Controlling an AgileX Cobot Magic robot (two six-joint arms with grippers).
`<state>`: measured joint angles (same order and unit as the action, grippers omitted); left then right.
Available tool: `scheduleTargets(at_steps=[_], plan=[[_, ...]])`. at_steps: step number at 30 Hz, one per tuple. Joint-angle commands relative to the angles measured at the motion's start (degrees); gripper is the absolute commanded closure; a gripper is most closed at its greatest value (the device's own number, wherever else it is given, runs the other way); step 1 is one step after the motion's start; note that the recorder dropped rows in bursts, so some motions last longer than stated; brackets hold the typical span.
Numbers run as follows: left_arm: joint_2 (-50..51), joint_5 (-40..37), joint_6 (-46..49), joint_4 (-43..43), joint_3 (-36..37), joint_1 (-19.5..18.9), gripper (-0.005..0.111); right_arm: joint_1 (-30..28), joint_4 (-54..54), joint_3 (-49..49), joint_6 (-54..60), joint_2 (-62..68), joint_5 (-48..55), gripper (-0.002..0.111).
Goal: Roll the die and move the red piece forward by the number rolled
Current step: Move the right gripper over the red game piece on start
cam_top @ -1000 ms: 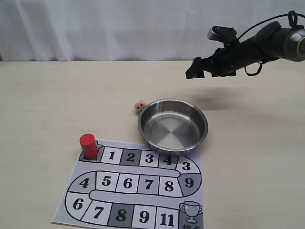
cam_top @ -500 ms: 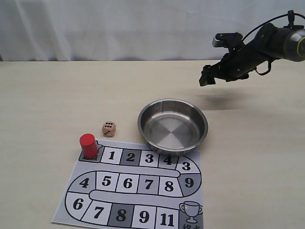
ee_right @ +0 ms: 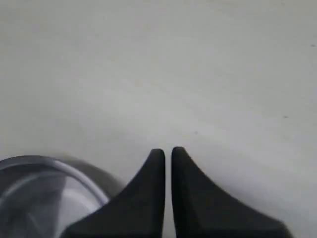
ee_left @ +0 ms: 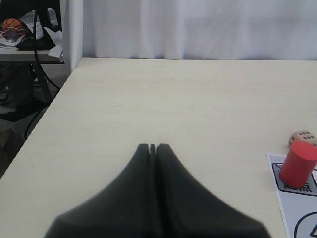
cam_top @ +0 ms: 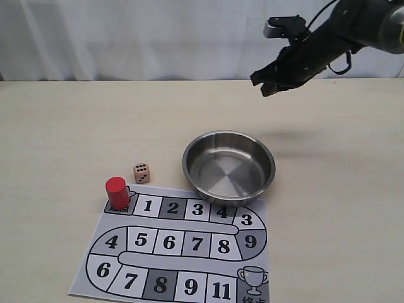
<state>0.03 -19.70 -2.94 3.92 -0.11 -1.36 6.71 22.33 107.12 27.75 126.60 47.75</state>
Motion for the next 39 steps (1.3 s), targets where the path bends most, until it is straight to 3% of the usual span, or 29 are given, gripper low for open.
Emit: scheduleTargets(at_steps=[1,7,11,18,39], plan=[[-0.03,0.76,-0.32,-0.1,0.11,0.01,0.107,6.15,-0.32,0.22,-0.4,-2.02,1.65,0.104],[-0.03,0.76,-0.32,-0.1,0.11,0.01,0.107,15.81,-3.36,0.22,-2.49,-2.27,2.58,0.104],[-0.03,0.76,-0.32,-0.1,0.11,0.01,0.107,21.71,-10.58,0.22,-11.34,-2.27,4.84,0.104],[-0.03,0.76,-0.32,-0.1,0.11,0.01,0.107,28.06,-12.45,0.12,-11.58,-2.15,5.26,0.104],[-0.03,0.76,-0.32,0.02,0.11,0.01,0.107,29.43,-9.31,0.12,-10.93,6.6,7.19,0.104]])
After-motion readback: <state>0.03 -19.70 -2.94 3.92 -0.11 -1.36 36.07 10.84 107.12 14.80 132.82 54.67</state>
